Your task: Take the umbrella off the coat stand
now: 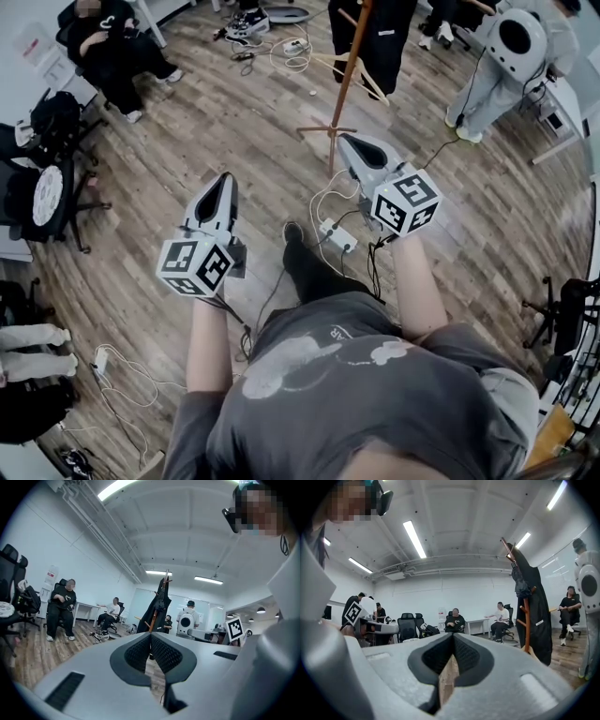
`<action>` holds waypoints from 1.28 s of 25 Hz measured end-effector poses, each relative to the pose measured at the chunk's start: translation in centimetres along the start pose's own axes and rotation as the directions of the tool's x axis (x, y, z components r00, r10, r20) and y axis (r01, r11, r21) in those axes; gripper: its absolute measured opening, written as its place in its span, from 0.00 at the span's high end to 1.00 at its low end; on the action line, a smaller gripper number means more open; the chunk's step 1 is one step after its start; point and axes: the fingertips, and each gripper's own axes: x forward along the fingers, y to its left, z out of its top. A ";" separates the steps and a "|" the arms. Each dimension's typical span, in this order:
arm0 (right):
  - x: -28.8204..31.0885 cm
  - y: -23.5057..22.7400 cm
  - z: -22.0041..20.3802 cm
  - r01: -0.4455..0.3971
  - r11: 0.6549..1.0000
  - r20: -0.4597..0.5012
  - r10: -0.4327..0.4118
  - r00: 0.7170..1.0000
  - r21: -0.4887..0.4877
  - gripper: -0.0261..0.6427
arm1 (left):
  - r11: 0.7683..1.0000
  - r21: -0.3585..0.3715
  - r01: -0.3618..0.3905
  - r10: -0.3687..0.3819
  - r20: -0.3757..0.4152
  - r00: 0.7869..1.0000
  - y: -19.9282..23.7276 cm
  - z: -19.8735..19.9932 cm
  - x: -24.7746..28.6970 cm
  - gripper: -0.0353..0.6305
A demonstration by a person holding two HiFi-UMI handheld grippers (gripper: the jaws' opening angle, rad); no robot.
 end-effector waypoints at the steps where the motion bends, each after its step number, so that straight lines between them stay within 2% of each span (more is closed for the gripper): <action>1: 0.7 -0.3 -0.1 -0.001 1.000 0.002 0.001 1.000 0.001 0.96 | 1.000 0.002 0.001 -0.001 -0.003 1.000 0.5 0.0 0.5 0.94; 5: 4.3 -3.0 -0.1 0.008 1.000 0.009 -0.008 1.000 0.009 0.96 | 1.000 0.016 0.007 -0.006 -0.020 1.000 2.8 0.4 3.5 0.94; 15: 15.6 -11.8 2.7 0.037 0.999 0.022 -0.038 0.999 0.009 0.96 | 0.999 -0.013 0.040 -0.040 -0.043 0.998 10.5 3.6 15.3 0.94; 19: 19.7 -16.0 3.6 0.060 0.998 0.023 -0.061 0.998 0.014 0.96 | 0.995 -0.010 0.096 -0.097 -0.067 0.993 12.4 4.5 20.4 0.94; 27: 25.8 -22.9 4.3 0.088 0.996 0.016 -0.089 0.996 0.015 0.96 | 0.991 0.014 0.130 -0.127 -0.130 0.983 16.1 5.8 29.6 0.94; 32: 27.7 -26.1 3.7 0.111 0.994 0.012 -0.111 0.994 0.016 0.96 | 0.977 0.007 0.213 -0.210 -0.141 0.968 16.4 5.5 33.4 0.94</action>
